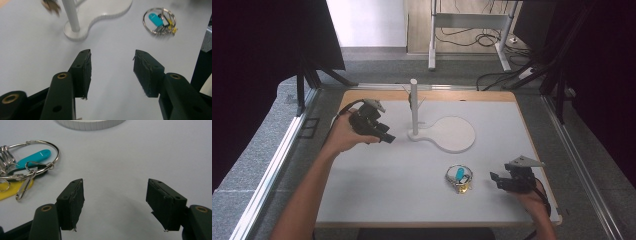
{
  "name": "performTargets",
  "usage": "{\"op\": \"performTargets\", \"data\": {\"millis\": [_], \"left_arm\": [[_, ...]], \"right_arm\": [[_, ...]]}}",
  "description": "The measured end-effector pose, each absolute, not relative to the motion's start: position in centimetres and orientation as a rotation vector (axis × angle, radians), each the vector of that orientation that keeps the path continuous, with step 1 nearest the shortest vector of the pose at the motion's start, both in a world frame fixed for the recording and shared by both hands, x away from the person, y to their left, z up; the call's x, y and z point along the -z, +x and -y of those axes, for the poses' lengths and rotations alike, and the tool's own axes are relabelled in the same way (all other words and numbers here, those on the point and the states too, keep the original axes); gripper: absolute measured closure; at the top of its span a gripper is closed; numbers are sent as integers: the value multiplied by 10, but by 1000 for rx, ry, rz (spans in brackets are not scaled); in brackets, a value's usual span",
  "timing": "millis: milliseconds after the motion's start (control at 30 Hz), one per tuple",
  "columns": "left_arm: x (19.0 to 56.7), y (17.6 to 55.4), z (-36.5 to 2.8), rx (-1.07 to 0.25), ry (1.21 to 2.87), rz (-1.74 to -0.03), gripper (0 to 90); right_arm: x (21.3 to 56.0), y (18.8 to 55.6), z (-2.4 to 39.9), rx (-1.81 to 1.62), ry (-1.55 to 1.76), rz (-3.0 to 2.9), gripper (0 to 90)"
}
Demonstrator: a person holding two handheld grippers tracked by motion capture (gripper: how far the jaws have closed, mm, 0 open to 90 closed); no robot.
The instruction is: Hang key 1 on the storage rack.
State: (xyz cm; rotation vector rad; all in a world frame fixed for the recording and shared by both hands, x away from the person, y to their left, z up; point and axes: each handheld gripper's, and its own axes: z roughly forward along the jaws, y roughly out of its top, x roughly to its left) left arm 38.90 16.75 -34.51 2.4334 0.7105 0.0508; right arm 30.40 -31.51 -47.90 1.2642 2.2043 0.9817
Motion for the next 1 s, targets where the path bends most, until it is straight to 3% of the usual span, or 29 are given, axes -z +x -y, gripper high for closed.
{"op": "performTargets", "data": {"millis": [667, 1000], "left_arm": [[402, 322, -172, -9, 2407, -731, 474], [421, 315, -183, -14, 2404, -777, 474]], "right_arm": [[469, 303, 314, -1087, 1238, -2172, 329], [459, 307, 305, -1135, 1206, -2205, 392]]}}
